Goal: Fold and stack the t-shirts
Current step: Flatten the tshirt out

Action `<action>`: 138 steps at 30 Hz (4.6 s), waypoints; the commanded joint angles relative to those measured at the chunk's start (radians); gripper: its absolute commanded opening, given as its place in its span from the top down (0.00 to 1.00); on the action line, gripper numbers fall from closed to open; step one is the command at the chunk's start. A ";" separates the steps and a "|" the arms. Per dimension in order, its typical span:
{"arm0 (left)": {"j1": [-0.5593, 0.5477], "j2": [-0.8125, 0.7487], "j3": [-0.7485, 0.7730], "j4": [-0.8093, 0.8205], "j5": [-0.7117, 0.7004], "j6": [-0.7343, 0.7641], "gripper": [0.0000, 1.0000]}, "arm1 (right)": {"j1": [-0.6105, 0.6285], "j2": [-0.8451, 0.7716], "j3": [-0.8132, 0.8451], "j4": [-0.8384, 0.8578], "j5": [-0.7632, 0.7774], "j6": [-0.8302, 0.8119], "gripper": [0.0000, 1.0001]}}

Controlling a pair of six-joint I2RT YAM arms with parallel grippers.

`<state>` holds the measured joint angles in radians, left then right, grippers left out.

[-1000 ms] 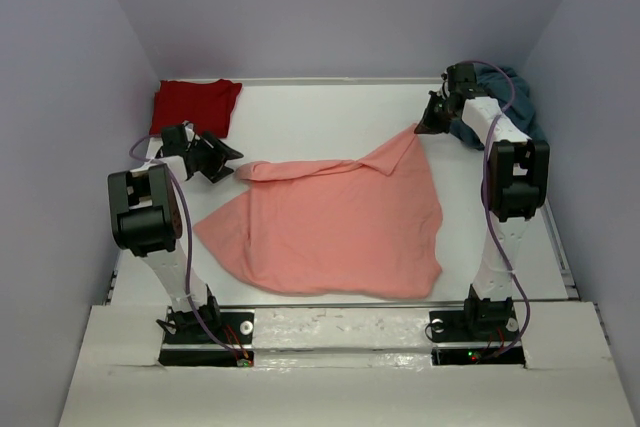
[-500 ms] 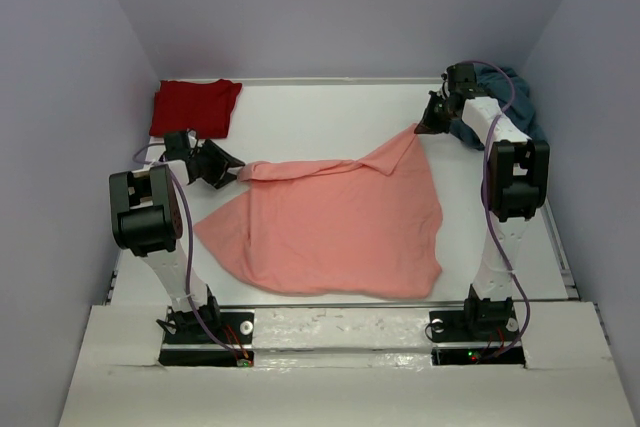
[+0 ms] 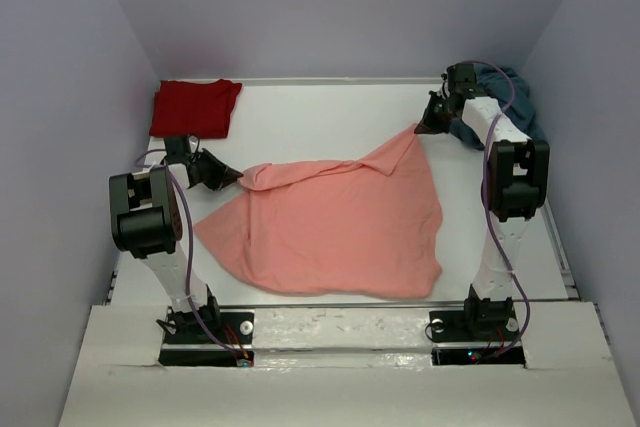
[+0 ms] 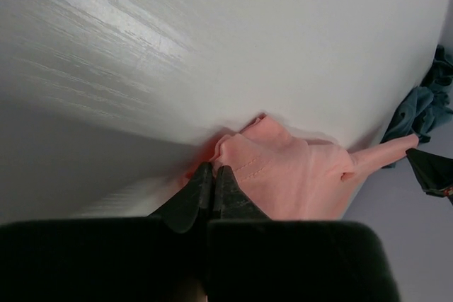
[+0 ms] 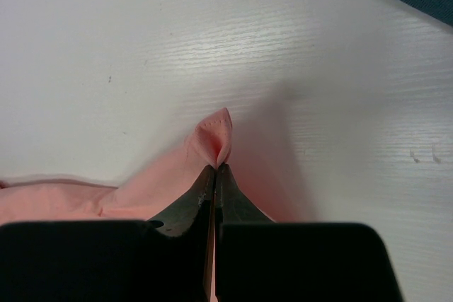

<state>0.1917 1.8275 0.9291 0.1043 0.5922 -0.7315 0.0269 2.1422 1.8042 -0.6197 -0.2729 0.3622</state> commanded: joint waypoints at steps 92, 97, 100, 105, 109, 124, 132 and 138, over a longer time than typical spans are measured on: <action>0.017 -1.052 0.024 -0.534 -0.181 0.185 1.00 | -0.004 -1.108 -0.215 -0.049 -0.253 0.152 1.00; 0.008 -1.168 0.156 -0.545 -0.215 0.123 1.00 | -0.004 -1.200 -0.108 -0.090 -0.238 0.112 1.00; 0.008 -1.179 0.281 -0.522 -0.229 0.089 1.00 | -0.004 -1.162 0.016 -0.120 -0.262 0.104 1.00; 0.008 -1.117 0.520 -0.569 -0.264 0.112 1.00 | -0.004 -1.096 0.222 -0.123 -0.285 0.116 1.00; 0.008 -0.998 0.750 -0.614 -0.290 0.124 1.00 | -0.004 -1.030 0.363 -0.127 -0.296 0.113 1.00; 0.008 -0.915 0.874 -0.561 -0.443 0.110 1.00 | -0.004 -0.874 0.592 -0.140 -0.203 0.061 1.00; 0.008 -0.829 0.826 -0.512 -0.448 0.092 1.00 | -0.004 -0.799 0.534 -0.080 -0.213 0.053 1.00; 0.008 -0.720 0.844 -0.474 -0.365 0.061 1.00 | -0.004 -0.697 0.584 -0.045 -0.270 0.087 1.00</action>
<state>0.2024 1.0657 1.7618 -0.4629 0.1749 -0.6476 0.0265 1.4239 2.3478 -0.7559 -0.5095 0.4343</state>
